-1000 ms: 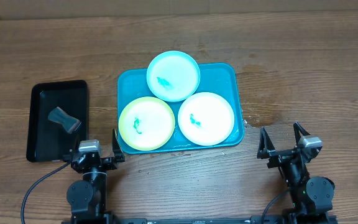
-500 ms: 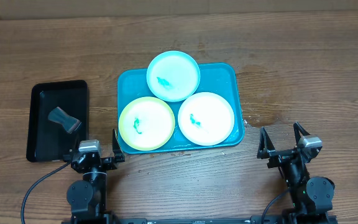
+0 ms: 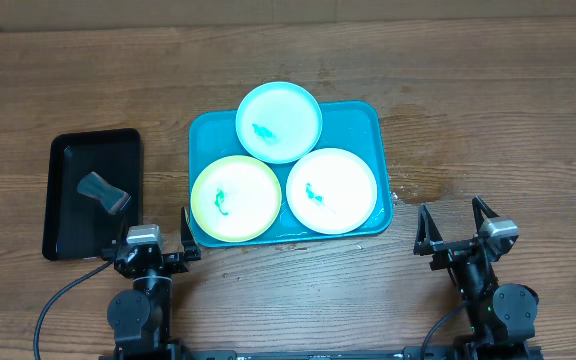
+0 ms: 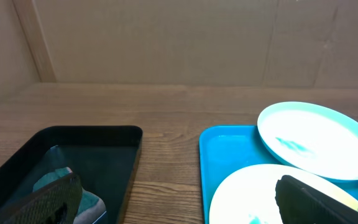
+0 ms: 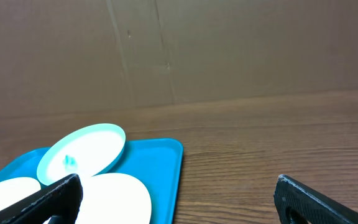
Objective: Clean dirty plates on tray and stack at the side
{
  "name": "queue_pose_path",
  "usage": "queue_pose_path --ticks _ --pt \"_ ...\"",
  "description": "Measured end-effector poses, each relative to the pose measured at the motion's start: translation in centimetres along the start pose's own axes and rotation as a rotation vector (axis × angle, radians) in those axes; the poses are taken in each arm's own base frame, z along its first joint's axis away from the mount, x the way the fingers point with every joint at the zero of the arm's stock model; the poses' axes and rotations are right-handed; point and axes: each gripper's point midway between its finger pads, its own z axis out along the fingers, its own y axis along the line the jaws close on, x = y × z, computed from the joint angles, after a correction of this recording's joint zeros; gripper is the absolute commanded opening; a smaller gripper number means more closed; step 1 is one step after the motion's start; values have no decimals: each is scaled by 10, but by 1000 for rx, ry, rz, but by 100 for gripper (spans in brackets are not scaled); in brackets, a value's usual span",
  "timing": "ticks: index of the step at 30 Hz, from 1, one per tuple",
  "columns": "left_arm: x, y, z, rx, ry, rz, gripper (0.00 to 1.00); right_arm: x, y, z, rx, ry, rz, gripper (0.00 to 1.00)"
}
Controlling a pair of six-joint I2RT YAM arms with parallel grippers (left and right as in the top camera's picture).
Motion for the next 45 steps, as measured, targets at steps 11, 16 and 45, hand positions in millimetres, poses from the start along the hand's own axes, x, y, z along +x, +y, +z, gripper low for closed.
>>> queue_pose_path --ticks 11,16,45 --pt "0 0 0 0 0 0 100 0 0 0 0 0 0 100" --pt "-12 -1 0 5 -49 -1 100 0 0 0 0 0 0 100" --pt "-207 -22 -31 134 -229 -10 100 0 0 0 -1 -1 0 100"
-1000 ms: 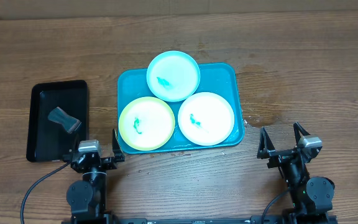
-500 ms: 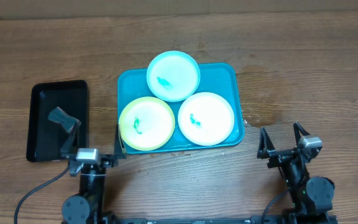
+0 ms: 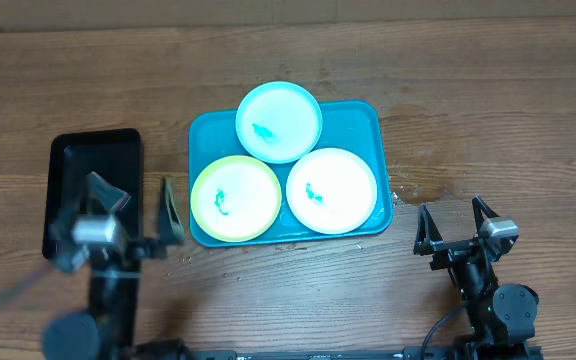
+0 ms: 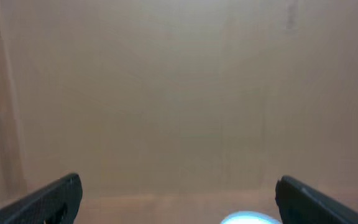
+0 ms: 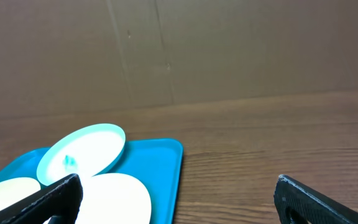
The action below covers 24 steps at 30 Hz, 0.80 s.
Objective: Clean dirty plates on tray and stack at the side
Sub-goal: 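Move the left gripper over the black tray and grasp the sponge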
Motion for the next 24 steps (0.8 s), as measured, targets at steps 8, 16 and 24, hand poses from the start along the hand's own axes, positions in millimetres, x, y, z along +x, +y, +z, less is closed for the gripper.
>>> queue_pose_path --ticks 8,16,24 --pt "27 30 90 -86 417 69 100 0 0 0 0 0 0 100" --pt "134 142 111 -518 726 -220 100 0 0 0 1 0 0 100" --pt "253 197 89 -689 990 -468 100 0 0 0 0 0 0 100"
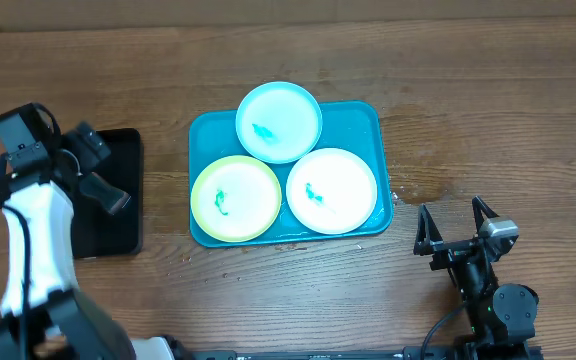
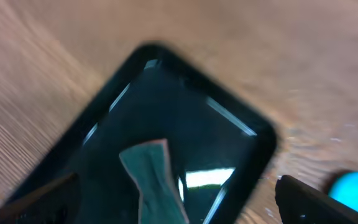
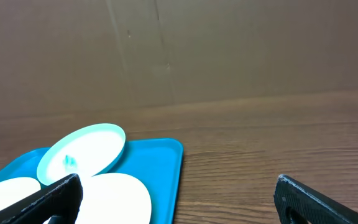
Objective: Clean dirty plates on tray and stack at the side
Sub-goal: 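Move the left gripper over the black tray and grasp the sponge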
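Observation:
Three dirty plates lie on the blue tray point(image 1: 366, 122): a light blue plate point(image 1: 279, 122) at the back, a yellow-green plate point(image 1: 235, 198) front left and a white plate point(image 1: 331, 190) front right, each with a blue-green smear. My left gripper point(image 1: 58, 160) hangs open above the black tray point(image 1: 118, 235), looking down on the sponge point(image 2: 154, 174) that lies in it. The sponge point(image 1: 105, 193) sits between the left gripper's point(image 2: 176, 182) fingers in the blurred wrist view, untouched. My right gripper point(image 1: 455, 228) rests open to the right of the blue tray, where its wrist view shows the right gripper point(image 3: 176, 182) empty.
Bare wooden table point(image 1: 488, 110) lies right of and behind the blue tray, with a damp patch point(image 1: 423, 150) beside it. A cardboard wall point(image 3: 229, 50) stands at the table's far edge. The black tray point(image 2: 241, 134) holds only the sponge.
My left arm has moved back and to the left, from the table's front by the black tray to over that tray, now tilted down at the sponge. Right arm and plates unchanged.
At first both grippers rested open at the front of the table, the sponge in the black tray. Then the left arm was raised, its camera facing the wall. Now the left gripper looks down at the sponge, still open.

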{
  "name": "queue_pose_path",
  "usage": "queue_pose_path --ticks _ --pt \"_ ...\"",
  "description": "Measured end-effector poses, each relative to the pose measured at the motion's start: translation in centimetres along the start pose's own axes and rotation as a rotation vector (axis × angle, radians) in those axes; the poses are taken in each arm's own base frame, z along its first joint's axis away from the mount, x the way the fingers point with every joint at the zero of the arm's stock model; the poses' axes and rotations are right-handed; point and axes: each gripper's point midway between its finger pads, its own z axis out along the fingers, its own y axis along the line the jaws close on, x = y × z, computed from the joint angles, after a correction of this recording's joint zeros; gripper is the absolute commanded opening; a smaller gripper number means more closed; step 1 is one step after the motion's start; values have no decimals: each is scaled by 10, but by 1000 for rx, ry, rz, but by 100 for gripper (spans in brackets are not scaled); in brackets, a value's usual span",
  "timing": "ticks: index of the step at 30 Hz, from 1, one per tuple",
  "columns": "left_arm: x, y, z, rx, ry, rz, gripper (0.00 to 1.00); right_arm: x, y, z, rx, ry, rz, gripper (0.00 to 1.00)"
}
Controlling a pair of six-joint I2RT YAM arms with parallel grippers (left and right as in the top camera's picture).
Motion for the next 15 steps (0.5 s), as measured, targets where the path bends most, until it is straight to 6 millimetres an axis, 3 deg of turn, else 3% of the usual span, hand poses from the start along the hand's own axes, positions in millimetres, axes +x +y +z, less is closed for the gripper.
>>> queue_pose_path --ticks 3,8,10,15 --pt "15 16 31 -26 80 -72 100 0 0 0 0 0 0 100" --pt "40 22 61 -36 178 -112 100 0 0 0 0 0 0 100" --pt "49 23 70 -38 209 -116 95 0 0 0 0 0 0 100" --pt "61 25 86 -46 246 -136 71 0 0 0 0 0 0 100"
